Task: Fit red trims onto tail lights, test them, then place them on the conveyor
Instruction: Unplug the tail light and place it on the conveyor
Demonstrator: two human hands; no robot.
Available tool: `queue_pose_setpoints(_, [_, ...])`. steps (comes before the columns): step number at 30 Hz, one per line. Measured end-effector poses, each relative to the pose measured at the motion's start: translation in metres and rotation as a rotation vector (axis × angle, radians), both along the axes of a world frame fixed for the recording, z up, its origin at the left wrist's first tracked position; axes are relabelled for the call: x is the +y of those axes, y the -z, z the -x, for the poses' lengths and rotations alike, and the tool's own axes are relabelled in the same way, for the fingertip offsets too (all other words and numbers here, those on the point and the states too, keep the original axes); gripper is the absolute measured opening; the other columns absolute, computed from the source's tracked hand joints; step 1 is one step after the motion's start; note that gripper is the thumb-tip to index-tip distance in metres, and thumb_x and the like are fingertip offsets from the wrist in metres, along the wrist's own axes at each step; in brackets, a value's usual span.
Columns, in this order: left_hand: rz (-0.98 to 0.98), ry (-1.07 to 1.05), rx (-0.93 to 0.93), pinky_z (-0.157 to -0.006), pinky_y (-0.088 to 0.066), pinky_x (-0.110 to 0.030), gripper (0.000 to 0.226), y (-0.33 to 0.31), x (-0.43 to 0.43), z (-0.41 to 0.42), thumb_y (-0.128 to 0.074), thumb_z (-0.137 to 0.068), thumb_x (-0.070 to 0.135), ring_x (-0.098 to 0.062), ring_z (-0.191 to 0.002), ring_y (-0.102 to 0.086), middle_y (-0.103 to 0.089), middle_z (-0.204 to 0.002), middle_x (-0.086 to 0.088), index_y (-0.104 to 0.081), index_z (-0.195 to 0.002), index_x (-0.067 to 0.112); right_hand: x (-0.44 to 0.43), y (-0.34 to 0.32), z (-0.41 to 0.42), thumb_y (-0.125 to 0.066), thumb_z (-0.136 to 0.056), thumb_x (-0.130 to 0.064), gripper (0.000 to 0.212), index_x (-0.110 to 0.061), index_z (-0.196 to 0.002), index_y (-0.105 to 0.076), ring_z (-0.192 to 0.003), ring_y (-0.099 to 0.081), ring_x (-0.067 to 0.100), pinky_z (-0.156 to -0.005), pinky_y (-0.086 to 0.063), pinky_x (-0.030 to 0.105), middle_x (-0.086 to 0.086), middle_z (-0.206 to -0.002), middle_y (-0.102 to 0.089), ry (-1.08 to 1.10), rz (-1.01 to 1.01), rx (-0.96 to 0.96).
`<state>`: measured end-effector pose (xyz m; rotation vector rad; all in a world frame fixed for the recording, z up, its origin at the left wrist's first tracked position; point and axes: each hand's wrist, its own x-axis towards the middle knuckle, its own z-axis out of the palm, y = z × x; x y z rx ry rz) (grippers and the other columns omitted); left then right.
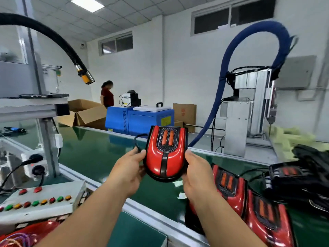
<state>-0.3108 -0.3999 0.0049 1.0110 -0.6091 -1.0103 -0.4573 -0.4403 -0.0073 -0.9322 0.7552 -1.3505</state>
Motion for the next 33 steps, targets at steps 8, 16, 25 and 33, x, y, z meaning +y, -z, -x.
queue_pose_setpoints(8, [-0.013, 0.164, -0.181, -0.065, -0.055, -0.022, 0.054, 0.013, -0.006, 0.103, -0.064, -0.094, 0.010, -0.012, -0.079, -0.069, -0.065, -0.125, -0.010, -0.044, -0.144, 0.005, 0.030, 0.006, 0.116, -0.047, -0.101, -0.010, 0.029, -0.002, -0.087, -0.070, -0.064, -0.071, 0.018, -0.058, -0.059, 0.033, 0.011, -0.078, -0.075, 0.215, 0.022, -0.035])
queue_pose_setpoints(16, [-0.041, 0.275, -0.408, -0.096, -0.051, -0.054, 0.010, 0.034, -0.012, 0.191, -0.065, -0.093, 0.019, -0.032, -0.096, -0.069, -0.074, -0.100, -0.014, -0.073, -0.096, 0.013, 0.042, 0.034, 0.206, -0.045, -0.103, -0.013, 0.031, 0.006, -0.094, -0.068, -0.064, -0.072, 0.021, -0.054, -0.057, 0.033, 0.015, -0.080, -0.075, 0.360, -0.016, 0.021])
queue_pose_setpoints(25, [-0.189, 0.186, -1.034, -0.107, -0.037, -0.025, 0.052, 0.055, -0.017, 0.220, -0.055, -0.098, 0.038, -0.017, -0.131, -0.051, -0.058, -0.138, -0.002, -0.050, -0.142, 0.010, 0.026, 0.090, 0.243, -0.047, -0.102, -0.020, 0.042, -0.003, -0.079, -0.078, -0.087, -0.073, 0.035, -0.082, -0.056, 0.051, 0.018, -0.085, -0.075, 0.419, -0.144, 0.319])
queue_pose_setpoints(33, [-0.307, 0.176, -1.344, -0.073, -0.045, -0.018, 0.032, 0.051, -0.030, 0.229, -0.048, -0.100, 0.040, -0.015, -0.085, -0.060, -0.063, -0.089, 0.004, -0.063, -0.084, 0.017, 0.010, 0.107, 0.244, -0.051, -0.099, -0.036, 0.055, 0.018, -0.089, -0.059, -0.070, -0.056, 0.025, -0.071, -0.046, 0.039, 0.023, -0.073, -0.062, 0.550, -0.239, 0.444])
